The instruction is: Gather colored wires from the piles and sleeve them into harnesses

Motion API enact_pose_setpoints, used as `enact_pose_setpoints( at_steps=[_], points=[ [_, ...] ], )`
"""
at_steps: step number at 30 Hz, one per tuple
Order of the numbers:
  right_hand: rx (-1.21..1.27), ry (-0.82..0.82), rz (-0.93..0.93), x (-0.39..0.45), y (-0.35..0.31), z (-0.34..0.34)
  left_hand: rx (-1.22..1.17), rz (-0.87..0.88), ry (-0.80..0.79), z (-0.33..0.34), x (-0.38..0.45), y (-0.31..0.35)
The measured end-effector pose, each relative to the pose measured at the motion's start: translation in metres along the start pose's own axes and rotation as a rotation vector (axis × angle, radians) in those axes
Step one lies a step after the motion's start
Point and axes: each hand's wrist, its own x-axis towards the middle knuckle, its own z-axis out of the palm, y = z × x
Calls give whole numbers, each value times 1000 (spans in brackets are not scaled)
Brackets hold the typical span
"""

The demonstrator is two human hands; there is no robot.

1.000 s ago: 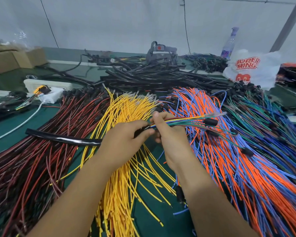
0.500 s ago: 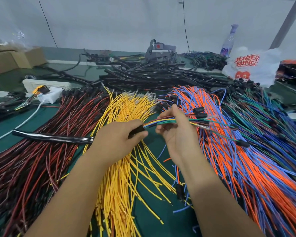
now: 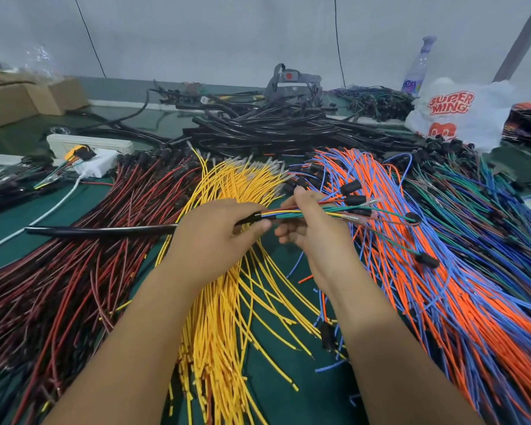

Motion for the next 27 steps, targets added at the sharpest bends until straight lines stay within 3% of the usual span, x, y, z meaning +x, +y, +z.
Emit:
enact_pose_setpoints(
  at_steps=[9,16,21,27],
  points=[
    [302,4,43,-3,2,2,-137,-110,-83,0,-1,-3],
    [247,-69,-28,-5,0,6,36,-183,60,-2,-2,3],
    [142,-138,-115,-6,-1,2,24,-165,73,-2,1,3],
    [35,-2,-119,-4,-1,3,14,-127,20,-1,-1,8]
  ],
)
